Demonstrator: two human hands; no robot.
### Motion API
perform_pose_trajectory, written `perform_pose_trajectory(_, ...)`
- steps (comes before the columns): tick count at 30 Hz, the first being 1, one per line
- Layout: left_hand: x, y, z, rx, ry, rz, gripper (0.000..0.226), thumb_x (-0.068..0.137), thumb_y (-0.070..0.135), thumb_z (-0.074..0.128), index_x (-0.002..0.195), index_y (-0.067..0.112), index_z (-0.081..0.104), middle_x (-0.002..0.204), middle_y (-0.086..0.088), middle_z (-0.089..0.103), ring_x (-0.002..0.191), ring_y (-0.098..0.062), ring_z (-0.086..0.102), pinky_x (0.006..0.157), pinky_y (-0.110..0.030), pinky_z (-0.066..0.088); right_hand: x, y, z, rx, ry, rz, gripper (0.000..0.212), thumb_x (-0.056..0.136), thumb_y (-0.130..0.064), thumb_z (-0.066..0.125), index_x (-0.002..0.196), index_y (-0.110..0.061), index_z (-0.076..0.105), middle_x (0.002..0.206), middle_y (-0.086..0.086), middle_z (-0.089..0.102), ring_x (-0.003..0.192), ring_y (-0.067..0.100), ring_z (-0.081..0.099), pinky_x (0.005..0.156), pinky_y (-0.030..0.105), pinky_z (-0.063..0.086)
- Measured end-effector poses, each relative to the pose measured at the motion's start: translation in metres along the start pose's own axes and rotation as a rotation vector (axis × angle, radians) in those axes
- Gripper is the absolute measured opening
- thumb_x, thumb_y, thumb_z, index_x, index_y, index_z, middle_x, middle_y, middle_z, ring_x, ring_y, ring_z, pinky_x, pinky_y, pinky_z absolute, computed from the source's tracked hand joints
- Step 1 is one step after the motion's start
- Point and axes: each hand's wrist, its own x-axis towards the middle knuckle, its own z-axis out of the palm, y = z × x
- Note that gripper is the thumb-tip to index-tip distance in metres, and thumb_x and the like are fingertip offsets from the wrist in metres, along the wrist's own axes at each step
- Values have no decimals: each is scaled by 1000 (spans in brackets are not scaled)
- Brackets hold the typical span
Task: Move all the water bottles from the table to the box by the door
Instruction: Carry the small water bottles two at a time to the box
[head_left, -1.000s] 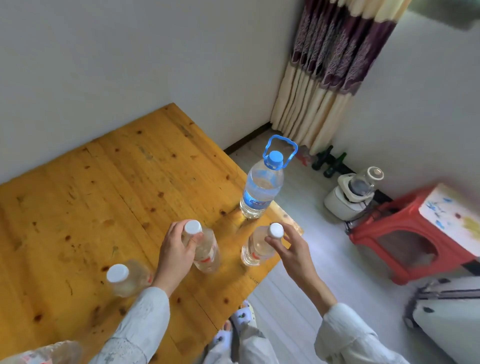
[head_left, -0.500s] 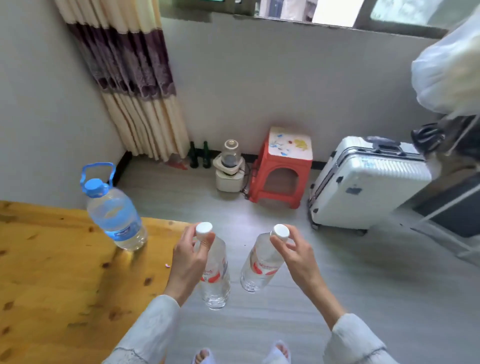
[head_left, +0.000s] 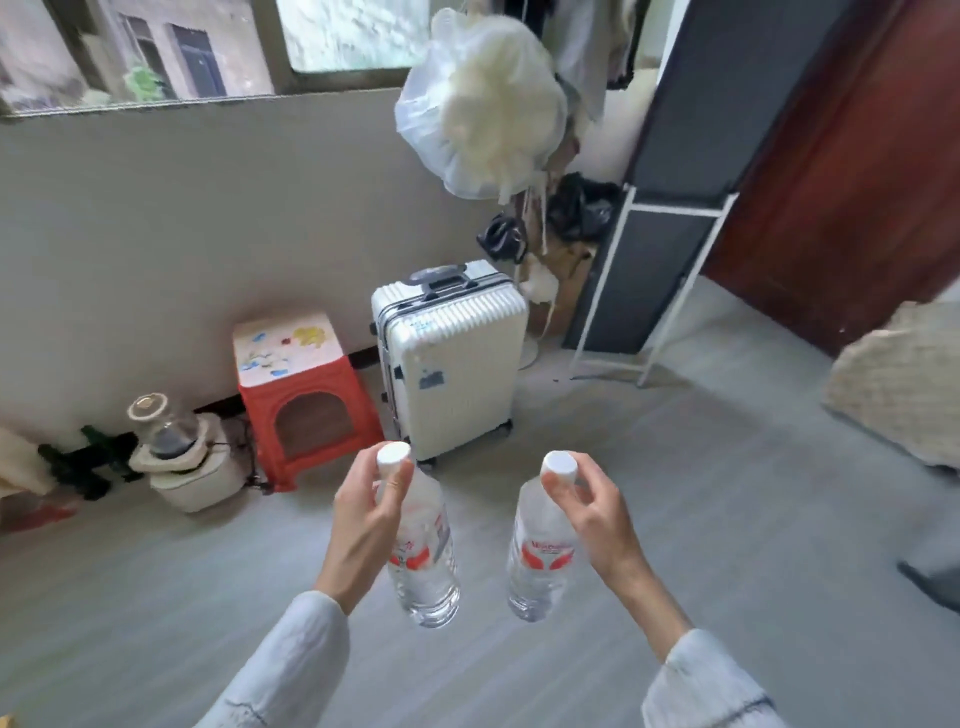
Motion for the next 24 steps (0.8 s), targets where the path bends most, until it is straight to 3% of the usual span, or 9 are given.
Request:
perform_pose_trajectory(2,21,14,41,-11,-76,24,8,90,22,51,95,24,57,91,1,61,85,-17,56,73,-23,42,13,7,-36,-1,84,15,6,82,-27,63,87,-29,61,88,-4,62,81,11,55,74,17,42)
perform_pose_trajectory(6,62,35,122,-10,-239,67,7,89,26,52,93,29,57,94,-2,63,87,-18,58,77,-28,45,39,24,-103,31,268,58,5,81,-26,65,83,-30,63,85,-7,66,81,9,59,71,10,44)
perform_pose_trajectory(10,105,44,201,-21,-378,59,7,89,25,52,95,25,57,98,-8,64,94,-24,60,83,-38,46,74,41,-160,50,422,81,6,81,-23,66,83,-28,62,84,-9,66,83,12,60,79,21,46)
perform_pose_trajectory(18,221,68,355,-29,-621,54,13,88,29,54,99,22,58,101,-4,65,99,-19,62,81,-26,45,183,72,-269,53,628,142,6,81,-26,65,86,-26,62,90,-2,66,91,19,60,84,30,46)
perform_pose_trajectory(24,304,110,472,35,-776,171,8,88,32,53,95,29,56,98,3,64,97,-15,61,86,-32,47,254,79,-349,82,782,162,18,82,-19,64,98,-14,60,100,8,64,98,26,60,93,37,45)
